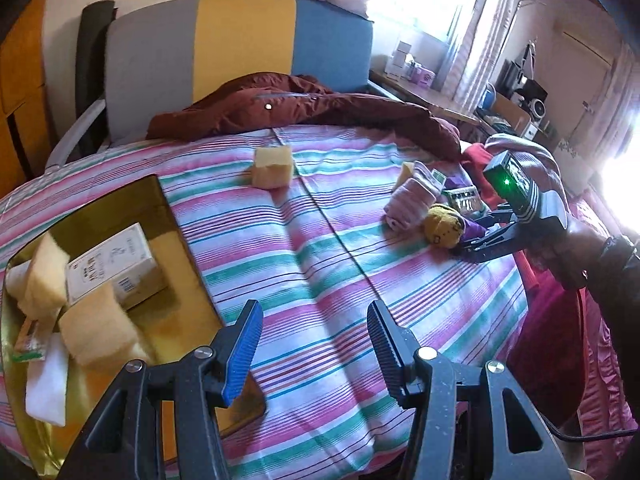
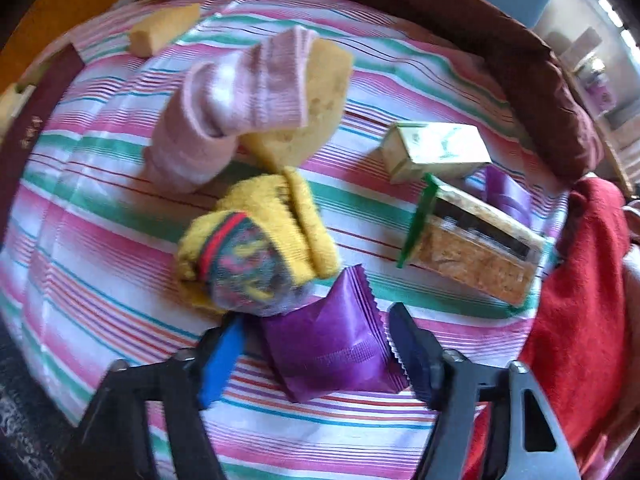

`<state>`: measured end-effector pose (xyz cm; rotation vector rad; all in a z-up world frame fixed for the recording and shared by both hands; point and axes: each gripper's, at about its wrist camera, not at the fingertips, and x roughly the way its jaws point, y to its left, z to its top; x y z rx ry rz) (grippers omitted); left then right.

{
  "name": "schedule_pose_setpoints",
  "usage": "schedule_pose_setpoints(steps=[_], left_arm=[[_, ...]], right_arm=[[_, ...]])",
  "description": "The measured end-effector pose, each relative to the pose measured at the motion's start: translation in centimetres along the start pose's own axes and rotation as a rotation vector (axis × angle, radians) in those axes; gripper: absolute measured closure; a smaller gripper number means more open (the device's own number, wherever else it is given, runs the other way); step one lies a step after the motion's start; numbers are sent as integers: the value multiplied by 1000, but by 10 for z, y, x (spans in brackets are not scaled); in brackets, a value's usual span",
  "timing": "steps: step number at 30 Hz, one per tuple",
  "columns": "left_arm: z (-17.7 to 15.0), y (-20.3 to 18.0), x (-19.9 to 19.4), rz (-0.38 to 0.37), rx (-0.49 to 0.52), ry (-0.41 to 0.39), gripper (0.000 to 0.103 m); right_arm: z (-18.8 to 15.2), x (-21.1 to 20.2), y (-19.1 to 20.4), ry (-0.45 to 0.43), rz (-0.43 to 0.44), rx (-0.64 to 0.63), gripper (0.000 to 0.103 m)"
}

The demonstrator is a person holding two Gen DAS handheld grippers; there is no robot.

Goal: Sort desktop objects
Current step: 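Withdraw both grippers from the tray and reach toward the pink sock and purple packet, then grasp the pink sock with the left gripper while the right grasps the purple packet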

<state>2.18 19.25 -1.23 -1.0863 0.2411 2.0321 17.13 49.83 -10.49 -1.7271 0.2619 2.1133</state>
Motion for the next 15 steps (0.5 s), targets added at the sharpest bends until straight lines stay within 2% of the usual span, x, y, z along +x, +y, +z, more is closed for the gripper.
schedule_pose_setpoints(steps=[2, 8, 15], left_arm=[[3, -6, 5, -10, 13, 5, 48], [16, -29, 26, -55, 58, 42, 48], [42, -61, 66, -142, 58, 86, 48]], right_arm=[[-4, -1, -1, 0, 11, -11, 43], [-16, -3, -16, -21, 64, 31, 45], [-21, -6, -18, -34, 88, 20, 55]])
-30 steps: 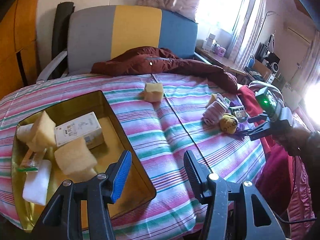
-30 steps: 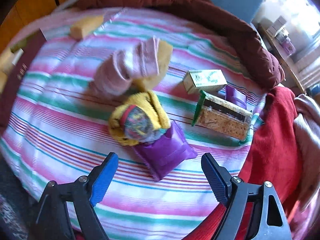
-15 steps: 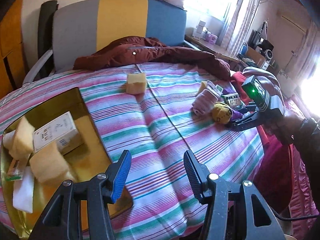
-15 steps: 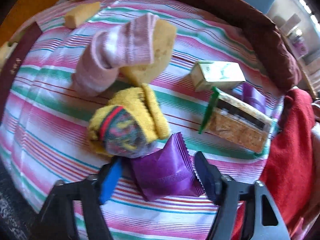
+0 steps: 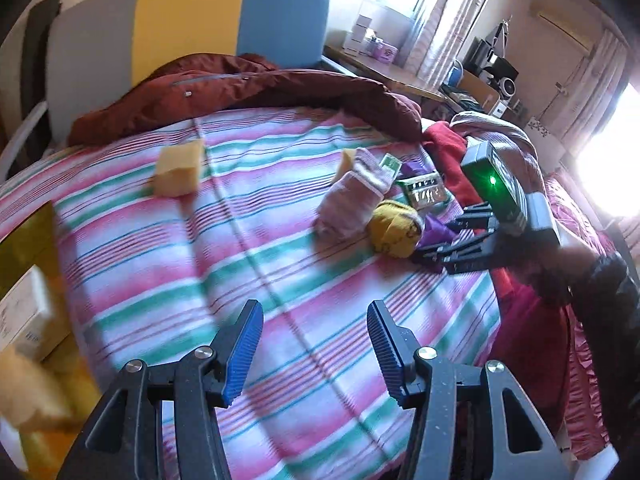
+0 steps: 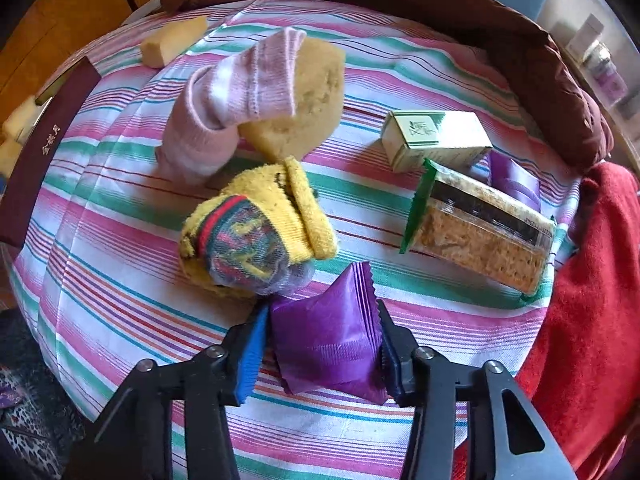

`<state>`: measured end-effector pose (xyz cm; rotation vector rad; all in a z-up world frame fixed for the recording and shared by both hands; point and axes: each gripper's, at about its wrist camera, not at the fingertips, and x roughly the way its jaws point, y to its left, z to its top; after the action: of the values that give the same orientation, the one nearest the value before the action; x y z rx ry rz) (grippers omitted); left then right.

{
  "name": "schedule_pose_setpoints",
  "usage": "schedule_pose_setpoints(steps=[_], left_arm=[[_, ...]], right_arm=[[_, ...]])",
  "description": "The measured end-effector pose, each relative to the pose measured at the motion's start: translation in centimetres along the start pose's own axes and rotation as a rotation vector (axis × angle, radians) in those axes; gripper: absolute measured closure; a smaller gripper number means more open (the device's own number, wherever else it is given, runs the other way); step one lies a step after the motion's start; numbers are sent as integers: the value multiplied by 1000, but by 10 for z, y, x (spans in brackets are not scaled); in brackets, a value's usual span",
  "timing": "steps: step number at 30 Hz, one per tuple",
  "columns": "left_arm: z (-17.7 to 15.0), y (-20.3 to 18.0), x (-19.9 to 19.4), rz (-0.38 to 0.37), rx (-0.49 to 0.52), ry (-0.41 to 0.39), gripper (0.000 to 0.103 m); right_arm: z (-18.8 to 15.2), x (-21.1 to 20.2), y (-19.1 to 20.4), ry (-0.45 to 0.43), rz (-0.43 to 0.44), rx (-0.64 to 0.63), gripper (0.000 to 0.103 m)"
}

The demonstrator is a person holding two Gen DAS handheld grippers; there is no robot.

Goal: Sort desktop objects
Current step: 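Grasp the pink sock with the left gripper while the right grasps the purple packet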

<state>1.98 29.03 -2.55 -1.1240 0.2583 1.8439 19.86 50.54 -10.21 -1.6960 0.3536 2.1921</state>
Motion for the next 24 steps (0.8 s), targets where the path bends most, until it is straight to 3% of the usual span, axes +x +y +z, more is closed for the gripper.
schedule_pose_setpoints(steps=[6, 14, 24], left_arm=[[31, -22, 38, -13, 101, 10, 48], [71, -35, 95, -26, 159, 68, 46], [80, -39, 144, -30, 197, 145, 42]], right_arm=[[-4, -3, -2, -3, 11, -5, 56], [-7, -6, -12, -10, 38, 10, 56], [-3, -5, -32, -25, 71, 16, 52]])
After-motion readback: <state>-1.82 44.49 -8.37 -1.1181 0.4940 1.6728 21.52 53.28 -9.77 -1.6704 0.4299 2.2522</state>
